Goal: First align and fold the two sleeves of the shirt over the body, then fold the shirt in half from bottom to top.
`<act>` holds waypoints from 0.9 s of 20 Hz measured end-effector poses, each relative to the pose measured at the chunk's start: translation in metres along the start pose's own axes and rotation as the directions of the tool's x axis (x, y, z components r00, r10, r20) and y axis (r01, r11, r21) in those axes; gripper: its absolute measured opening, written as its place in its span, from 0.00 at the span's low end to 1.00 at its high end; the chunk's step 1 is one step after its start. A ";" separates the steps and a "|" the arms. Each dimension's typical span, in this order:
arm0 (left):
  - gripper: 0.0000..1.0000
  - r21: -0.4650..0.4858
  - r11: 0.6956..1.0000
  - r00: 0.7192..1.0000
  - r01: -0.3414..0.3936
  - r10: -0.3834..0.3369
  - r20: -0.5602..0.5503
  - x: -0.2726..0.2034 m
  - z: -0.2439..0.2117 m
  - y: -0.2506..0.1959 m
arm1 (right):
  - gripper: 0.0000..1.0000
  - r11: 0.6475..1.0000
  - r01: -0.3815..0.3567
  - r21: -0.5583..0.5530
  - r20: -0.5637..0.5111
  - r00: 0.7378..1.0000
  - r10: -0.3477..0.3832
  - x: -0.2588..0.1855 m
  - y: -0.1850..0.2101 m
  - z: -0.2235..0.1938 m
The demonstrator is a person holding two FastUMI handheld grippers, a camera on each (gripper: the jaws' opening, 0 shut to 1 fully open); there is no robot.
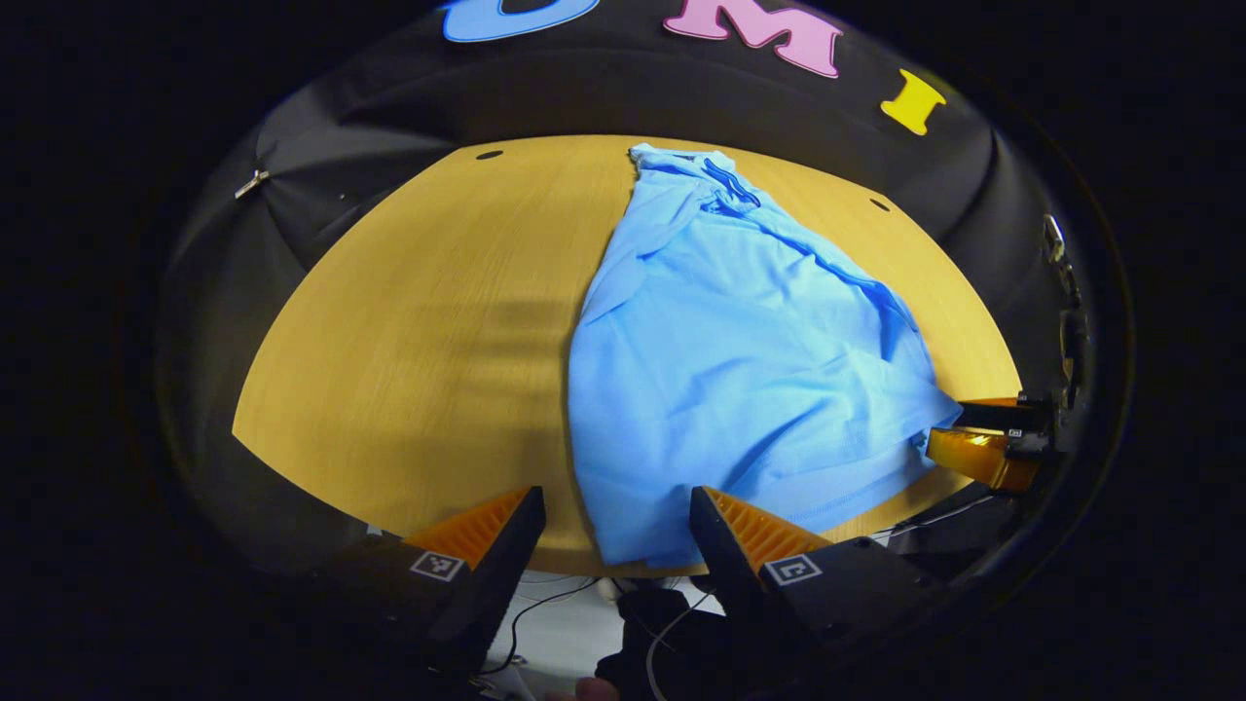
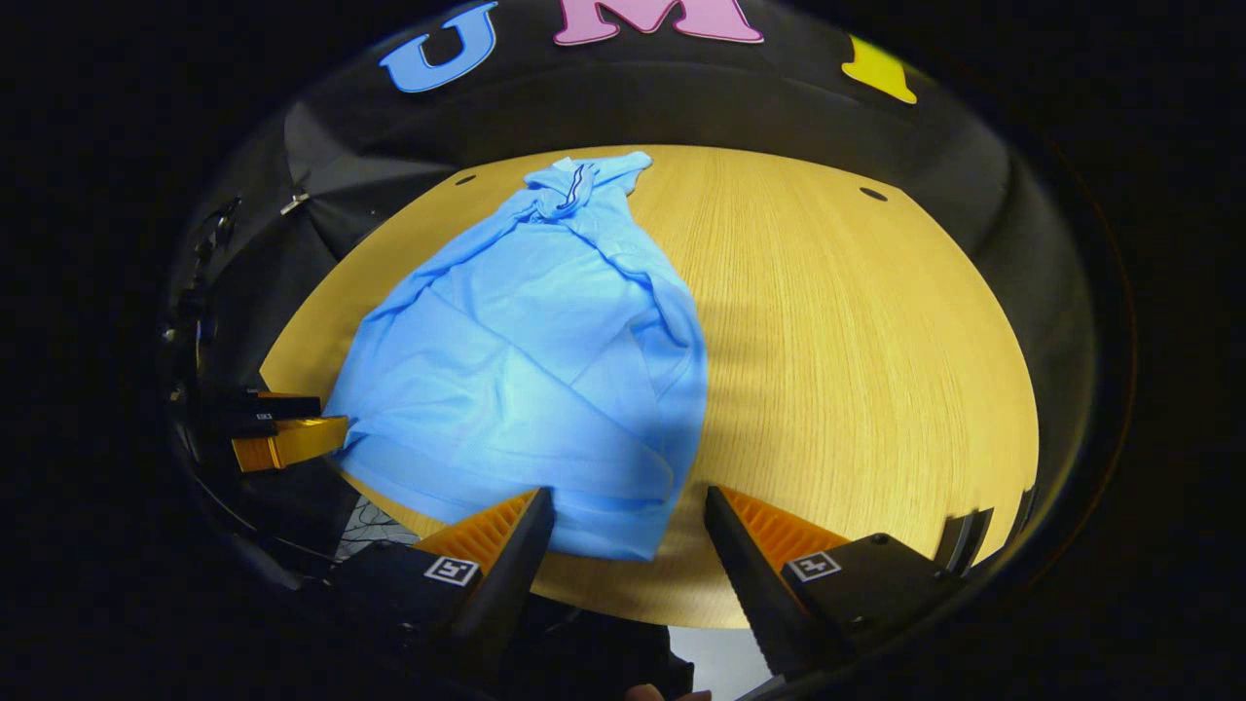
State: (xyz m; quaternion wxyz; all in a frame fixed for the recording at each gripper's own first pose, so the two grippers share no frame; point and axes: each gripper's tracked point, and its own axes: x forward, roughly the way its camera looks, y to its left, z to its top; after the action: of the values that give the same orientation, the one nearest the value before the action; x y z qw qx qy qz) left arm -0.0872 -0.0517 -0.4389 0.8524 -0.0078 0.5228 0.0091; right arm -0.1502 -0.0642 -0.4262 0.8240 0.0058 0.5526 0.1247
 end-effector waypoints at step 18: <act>0.06 -0.020 0.993 0.994 0.112 -0.112 0.012 0.007 0.007 -0.042 | 0.07 0.996 -0.070 -0.052 0.003 0.998 0.070 0.004 0.020 0.006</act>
State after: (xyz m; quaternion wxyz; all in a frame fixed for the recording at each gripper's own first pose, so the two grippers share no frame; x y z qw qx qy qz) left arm -0.0770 -0.0931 -0.4414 0.8543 -0.0458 0.5167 -0.0334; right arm -0.1475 -0.0433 -0.4247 0.8202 0.0042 0.5469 0.1677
